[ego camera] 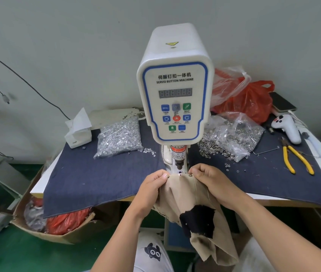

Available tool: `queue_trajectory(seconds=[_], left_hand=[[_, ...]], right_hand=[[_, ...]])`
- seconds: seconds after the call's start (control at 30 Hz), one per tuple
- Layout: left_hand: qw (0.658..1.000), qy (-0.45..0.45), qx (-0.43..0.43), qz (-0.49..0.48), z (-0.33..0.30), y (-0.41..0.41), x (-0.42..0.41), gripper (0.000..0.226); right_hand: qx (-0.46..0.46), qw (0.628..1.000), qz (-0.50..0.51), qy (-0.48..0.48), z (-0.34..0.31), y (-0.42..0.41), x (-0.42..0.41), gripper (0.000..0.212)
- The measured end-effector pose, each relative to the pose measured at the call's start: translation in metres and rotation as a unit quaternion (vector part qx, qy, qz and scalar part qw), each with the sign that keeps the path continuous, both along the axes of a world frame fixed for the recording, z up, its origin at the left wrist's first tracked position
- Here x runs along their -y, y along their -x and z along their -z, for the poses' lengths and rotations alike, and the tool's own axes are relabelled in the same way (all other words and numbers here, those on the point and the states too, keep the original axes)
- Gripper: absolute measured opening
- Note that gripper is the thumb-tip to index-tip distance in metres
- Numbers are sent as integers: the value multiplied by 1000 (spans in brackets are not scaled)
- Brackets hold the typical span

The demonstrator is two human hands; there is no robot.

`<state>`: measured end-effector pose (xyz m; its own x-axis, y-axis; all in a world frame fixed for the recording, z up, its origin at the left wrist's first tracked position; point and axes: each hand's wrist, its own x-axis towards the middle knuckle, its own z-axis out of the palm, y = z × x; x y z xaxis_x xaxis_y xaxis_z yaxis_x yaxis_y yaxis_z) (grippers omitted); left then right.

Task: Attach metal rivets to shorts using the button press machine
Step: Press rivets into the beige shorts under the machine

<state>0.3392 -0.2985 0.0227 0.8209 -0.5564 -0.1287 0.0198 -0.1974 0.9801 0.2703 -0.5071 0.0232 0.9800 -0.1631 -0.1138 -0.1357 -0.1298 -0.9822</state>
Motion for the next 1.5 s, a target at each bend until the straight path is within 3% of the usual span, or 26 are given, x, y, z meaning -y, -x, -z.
queue_trajectory(seconds=[0.07, 0.13, 0.2, 0.3, 0.4, 0.5, 0.57, 0.67, 0.73, 0.8, 0.87, 0.93, 0.97, 1.03, 1.13, 1.23, 1.4, 1.5], left_hand=[[998, 44, -41, -13, 0, 8, -1, 48], [984, 123, -122, -43, 3, 17, -2, 50], [926, 291, -230, -78, 5, 28, -3, 38], [810, 480, -303, -147, 3, 34, -7, 33], [739, 566, -324, -170, 2, 32, -11, 36], [691, 620, -344, -142, 0, 29, -9, 40], [711, 602, -336, -139, 0, 26, -11, 38], [813, 480, -282, -173, -5, 22, -25, 37], [914, 288, -204, -199, -7, 21, -35, 34], [974, 80, -84, -194, -8, 26, -44, 33], [990, 10, -2, -143, -11, 33, -50, 43], [996, -32, 26, -74, -16, 34, -46, 37], [996, -66, 22, -51, -19, 34, -41, 33], [990, -126, -68, -3, -21, 36, -34, 36], [965, -217, -86, 115, -17, 42, -28, 63], [940, -185, -133, 254, -6, 56, -33, 66], [981, 40, -121, 145, 5, 53, -35, 48], [984, 25, -65, 166, -2, 54, -35, 41]], right_hand=[[-17, 999, -25, -10, 0, 7, -2, 25], [-15, 994, -64, -87, 1, 17, -1, 21], [-7, 986, -81, -144, 4, 30, 7, 21], [-21, 992, -127, -4, 7, 45, 22, 27], [-65, 963, -225, 137, 7, 54, 19, 26], [-47, 948, -260, 179, -2, 57, 8, 27], [-28, 947, -256, 190, -10, 58, 5, 9], [17, 964, -211, 159, -22, 61, 8, 13], [36, 979, -179, 89, -29, 65, 10, 16], [52, 984, -169, 31, -35, 68, 11, 13], [75, 983, -170, -14, -40, 68, 12, 25], [82, 982, -164, -48, -43, 69, 13, 31], [83, 981, -163, -56, -43, 69, 13, 30], [85, 982, -159, -60, -44, 69, 11, 27], [105, 980, -163, -31, -51, 68, 3, 22], [99, 982, -160, -6, -55, 69, 0, 17], [72, 990, -124, -2, -54, 71, 15, 24], [58, 990, -122, 43, -55, 71, 19, 33]])
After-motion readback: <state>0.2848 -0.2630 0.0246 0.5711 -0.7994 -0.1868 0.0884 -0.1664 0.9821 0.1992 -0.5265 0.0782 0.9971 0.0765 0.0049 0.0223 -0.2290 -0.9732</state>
